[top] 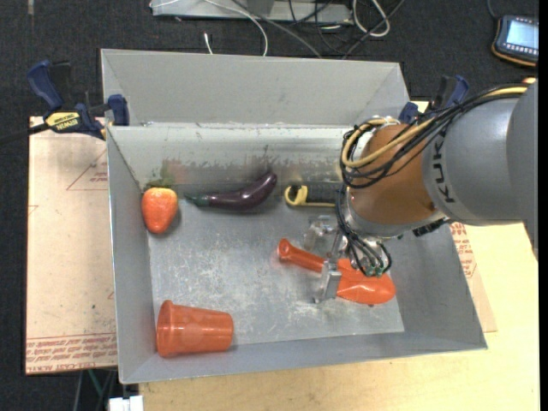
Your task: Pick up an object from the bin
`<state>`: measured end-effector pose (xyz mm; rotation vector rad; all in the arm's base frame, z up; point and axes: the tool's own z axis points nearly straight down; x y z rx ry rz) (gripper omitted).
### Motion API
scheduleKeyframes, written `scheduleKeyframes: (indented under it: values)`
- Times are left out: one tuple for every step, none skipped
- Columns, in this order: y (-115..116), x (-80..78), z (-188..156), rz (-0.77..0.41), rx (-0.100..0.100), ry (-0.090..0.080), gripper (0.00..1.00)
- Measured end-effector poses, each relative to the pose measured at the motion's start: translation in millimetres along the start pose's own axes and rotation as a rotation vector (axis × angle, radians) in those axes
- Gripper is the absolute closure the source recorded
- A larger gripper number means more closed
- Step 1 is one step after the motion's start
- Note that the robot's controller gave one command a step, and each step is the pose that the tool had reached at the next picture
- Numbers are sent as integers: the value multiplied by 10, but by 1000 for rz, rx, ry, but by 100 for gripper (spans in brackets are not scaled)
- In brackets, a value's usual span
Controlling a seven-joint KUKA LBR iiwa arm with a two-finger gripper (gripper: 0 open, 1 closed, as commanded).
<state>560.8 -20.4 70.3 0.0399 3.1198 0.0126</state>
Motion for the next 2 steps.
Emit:
scheduleKeyframes:
  values:
    - [194,-120,-24,-75,3,30,100]
    - [193,-120,-24,-75,3,30,100]
